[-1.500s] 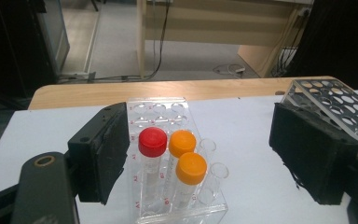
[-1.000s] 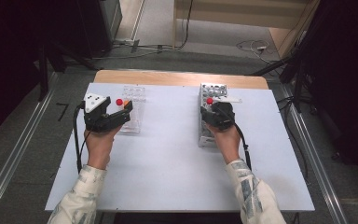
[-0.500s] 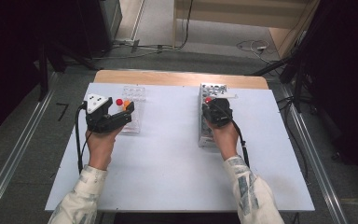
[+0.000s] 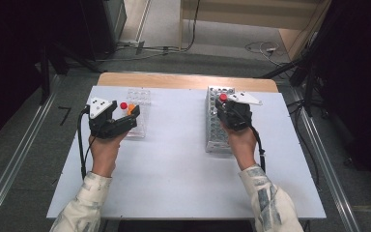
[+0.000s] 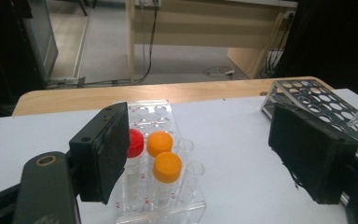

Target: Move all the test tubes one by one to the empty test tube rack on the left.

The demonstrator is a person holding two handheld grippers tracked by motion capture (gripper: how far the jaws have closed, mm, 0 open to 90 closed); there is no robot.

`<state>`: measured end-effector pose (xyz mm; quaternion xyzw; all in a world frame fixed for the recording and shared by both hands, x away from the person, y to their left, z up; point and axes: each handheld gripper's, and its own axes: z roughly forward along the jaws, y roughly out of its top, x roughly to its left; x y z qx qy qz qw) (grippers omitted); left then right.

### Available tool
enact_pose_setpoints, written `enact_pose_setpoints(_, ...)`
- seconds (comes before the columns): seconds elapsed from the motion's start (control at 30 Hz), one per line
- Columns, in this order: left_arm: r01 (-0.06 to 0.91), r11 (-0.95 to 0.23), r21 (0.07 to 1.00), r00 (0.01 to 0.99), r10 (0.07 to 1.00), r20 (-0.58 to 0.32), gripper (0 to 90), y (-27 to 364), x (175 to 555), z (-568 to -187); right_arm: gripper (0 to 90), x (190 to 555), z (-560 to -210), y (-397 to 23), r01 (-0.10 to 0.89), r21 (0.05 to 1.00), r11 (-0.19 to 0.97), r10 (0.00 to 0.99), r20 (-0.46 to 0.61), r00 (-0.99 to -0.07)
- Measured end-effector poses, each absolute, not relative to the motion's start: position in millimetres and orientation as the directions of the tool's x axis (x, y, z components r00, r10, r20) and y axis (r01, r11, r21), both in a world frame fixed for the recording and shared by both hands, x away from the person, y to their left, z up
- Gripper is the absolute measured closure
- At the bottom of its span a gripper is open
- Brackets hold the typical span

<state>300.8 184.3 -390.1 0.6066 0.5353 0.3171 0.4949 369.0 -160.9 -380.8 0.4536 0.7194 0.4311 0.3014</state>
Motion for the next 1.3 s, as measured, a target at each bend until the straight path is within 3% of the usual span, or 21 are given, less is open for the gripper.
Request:
enact_pose_setpoints(0.4,0.32,0.035,0.947,0.306,0.942,-0.139,21.0,165,291,-382,71.5,325,-385,-145,0.339,0.903,0.264,0.824,-0.028,-0.566)
enact_pose_setpoints(0.7,0.312,-0.043,0.949,0.452,0.885,-0.109,21.3,125,277,-378,71.5,304,-408,-106,0.329,0.877,0.349,0.722,-0.027,-0.692)
enact_pose_setpoints(0.9,0.317,-0.093,0.944,0.53,0.843,-0.095,23.7,104,271,-380,71.4,298,-417,-90,0.325,0.867,0.377,0.687,-0.027,-0.726)
enact_pose_setpoints(1.17,0.356,-0.148,0.923,0.597,0.796,-0.103,40.1,93,273,-390,71.4,295,-421,-79,0.317,0.864,0.391,0.666,-0.028,-0.745)
enact_pose_setpoints(1.3,0.357,-0.171,0.918,0.616,0.782,-0.093,54.2,91,274,-394,71.4,294,-421,-78,0.317,0.863,0.393,0.663,-0.027,-0.749)
